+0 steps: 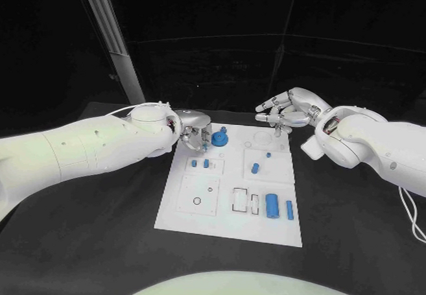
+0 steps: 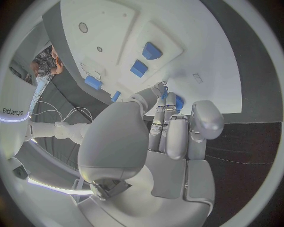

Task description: Assemble the parts on the task board

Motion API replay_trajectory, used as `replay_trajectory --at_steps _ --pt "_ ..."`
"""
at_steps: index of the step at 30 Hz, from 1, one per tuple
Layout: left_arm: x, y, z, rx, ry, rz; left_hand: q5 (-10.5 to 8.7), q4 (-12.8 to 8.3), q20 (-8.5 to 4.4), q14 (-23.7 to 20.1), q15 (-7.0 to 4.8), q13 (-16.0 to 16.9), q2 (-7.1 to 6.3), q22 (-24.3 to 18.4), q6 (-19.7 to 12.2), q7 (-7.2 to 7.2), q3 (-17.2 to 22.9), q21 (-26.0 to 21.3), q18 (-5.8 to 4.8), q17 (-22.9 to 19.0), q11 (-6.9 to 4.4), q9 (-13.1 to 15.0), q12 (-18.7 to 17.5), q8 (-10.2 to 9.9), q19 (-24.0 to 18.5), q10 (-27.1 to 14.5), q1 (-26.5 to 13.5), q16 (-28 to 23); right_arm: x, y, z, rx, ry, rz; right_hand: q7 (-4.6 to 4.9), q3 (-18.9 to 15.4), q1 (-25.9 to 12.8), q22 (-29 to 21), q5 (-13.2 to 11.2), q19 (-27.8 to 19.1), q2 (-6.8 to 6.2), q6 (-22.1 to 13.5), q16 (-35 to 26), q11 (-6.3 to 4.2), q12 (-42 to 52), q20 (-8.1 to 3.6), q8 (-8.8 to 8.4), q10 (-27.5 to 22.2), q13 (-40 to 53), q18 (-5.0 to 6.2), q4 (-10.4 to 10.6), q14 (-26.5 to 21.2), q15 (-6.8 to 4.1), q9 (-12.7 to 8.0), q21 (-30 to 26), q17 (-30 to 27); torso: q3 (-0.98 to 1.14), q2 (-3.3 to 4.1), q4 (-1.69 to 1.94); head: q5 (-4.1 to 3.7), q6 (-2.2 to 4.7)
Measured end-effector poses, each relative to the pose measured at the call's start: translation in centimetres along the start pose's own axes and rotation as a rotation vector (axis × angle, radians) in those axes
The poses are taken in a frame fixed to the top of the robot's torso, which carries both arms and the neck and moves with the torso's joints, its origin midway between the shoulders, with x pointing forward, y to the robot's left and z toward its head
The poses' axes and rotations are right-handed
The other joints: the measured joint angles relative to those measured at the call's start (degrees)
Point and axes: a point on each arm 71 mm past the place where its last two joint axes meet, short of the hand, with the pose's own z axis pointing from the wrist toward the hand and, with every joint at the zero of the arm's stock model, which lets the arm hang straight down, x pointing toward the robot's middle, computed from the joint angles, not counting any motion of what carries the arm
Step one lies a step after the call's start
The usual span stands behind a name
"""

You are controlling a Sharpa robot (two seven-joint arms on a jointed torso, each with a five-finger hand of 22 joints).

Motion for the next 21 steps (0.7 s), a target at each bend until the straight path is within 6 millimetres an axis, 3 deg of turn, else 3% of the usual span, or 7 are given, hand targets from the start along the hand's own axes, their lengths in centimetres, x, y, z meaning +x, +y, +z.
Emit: replay_trajectory --at_steps 21 --pt "0.77 -0.06 0.09 0.0 0.048 0.002 0.0 0.0 0.0 0.0 0.0 0.0 0.0 0.0 0.0 0.0 0.0 0.0 0.0 -0.2 0.01 0.0 0.0 0.0 0.0 0.0 0.0 0.0 0.03 0.02 0.06 0.0 0.0 0.0 0.0 0.0 0.0 0.0 0.0 0.0 0.0 0.0 0.0 0.0 0.0 0.0 -0.01 0.0 0.0 0.0 0.0 0.0 0.0 0.0 0.0 0.0 -0.01 -0.04 0.0 0.05 -0.19"
